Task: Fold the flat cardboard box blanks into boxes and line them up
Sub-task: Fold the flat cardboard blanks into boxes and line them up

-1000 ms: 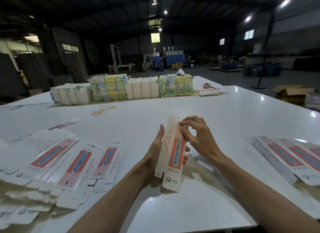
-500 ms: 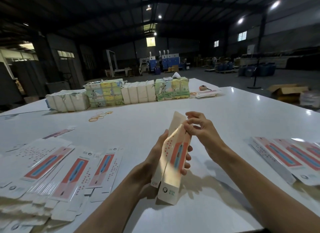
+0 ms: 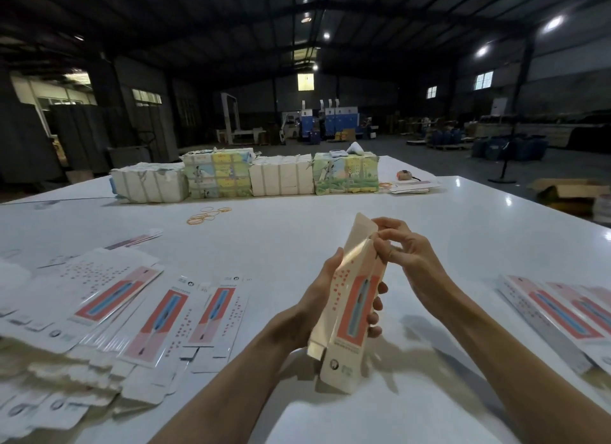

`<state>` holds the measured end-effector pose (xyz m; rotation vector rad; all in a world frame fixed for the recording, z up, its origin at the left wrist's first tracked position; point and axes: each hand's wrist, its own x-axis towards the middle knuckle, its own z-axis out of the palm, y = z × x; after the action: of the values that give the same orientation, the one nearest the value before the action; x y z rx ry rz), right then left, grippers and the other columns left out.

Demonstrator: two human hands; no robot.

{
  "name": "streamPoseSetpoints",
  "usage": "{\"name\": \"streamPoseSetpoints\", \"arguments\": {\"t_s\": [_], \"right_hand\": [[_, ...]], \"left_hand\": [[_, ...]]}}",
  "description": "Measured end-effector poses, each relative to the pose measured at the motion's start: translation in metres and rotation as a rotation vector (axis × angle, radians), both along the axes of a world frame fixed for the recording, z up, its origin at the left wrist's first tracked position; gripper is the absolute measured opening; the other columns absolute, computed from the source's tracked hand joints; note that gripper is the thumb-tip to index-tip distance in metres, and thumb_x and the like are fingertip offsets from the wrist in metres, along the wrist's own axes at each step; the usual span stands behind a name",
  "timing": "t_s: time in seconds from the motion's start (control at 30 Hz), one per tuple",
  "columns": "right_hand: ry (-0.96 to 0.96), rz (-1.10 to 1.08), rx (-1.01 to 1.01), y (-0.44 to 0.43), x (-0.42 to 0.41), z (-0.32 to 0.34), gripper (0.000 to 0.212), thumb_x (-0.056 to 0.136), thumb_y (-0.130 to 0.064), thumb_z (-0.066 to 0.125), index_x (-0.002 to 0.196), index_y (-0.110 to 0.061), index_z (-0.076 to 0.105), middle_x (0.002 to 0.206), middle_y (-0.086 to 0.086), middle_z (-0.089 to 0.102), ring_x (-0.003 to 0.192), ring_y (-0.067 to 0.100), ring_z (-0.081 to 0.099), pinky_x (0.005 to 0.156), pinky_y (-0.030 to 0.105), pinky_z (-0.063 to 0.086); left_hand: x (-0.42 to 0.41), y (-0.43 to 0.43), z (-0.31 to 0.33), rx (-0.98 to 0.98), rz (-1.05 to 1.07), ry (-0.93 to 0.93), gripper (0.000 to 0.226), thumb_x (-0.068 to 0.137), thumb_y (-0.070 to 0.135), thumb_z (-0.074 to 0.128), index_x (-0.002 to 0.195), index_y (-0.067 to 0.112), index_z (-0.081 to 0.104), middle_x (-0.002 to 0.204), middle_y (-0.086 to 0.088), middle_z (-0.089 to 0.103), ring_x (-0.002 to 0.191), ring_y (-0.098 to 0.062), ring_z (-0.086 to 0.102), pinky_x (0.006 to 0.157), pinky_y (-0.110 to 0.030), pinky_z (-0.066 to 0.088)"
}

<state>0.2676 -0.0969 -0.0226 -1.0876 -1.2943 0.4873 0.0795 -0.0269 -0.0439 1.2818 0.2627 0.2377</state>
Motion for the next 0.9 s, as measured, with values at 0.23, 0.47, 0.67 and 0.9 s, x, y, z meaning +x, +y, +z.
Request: {"name": "streamPoseSetpoints", "arguments": {"t_s": [0.23,0.47,0.67,0.9], "right_hand": [[-0.096,-0.068,-0.057,0.0,0.002,0.001,0.02,0.096,-0.035,0.07,0.092,-0.02,0.083,0.127,-0.024,0.063,0.115,0.018,0.067,0.09,0.033,0.062],[0.219,0.131,-0.01,-0.007,-0.005,0.009,0.025,0.091,-0.031,0.067,0.089,-0.013,0.084,0.141,-0.006,0.062,0.126,0.022,0.062,0.1,0.033,0.056],[0.237,0.003,0.0,0.007,-0.011,-0.006,0.037,0.091,-0.034,0.069,0.12,-0.01,0.068,0.135,0.007,0.064,0.126,0.031,0.063,0.109,0.048,0.053],[0.037,0.016,-0.046,0.013,-0.026,-0.023,0.055,0.1,-0.043,0.068,0.146,-0.043,0.04,0.12,-0.011,0.076,0.112,0.019,0.074,0.088,0.02,0.06]], "left_hand": [[-0.001,0.001,-0.007,-0.039,-0.061,0.008,0.076,0.096,0.078,0.031,0.117,0.009,0.058,0.094,-0.009,0.064,0.073,-0.023,0.067,0.076,-0.037,0.059],[0.011,-0.004,-0.003,0.013,0.012,0.0,0.07,0.092,0.077,0.034,0.11,0.013,0.056,0.085,-0.006,0.062,0.062,-0.016,0.062,0.067,-0.034,0.062],[0.011,0.005,-0.014,-0.069,0.2,-0.062,0.069,0.096,0.077,0.038,0.114,0.012,0.053,0.081,-0.006,0.059,0.062,-0.015,0.057,0.06,-0.027,0.055],[0.007,0.013,-0.018,-0.135,0.294,-0.169,0.073,0.095,0.078,0.045,0.126,0.015,0.066,0.089,-0.016,0.067,0.074,-0.026,0.069,0.077,-0.041,0.059]]}}
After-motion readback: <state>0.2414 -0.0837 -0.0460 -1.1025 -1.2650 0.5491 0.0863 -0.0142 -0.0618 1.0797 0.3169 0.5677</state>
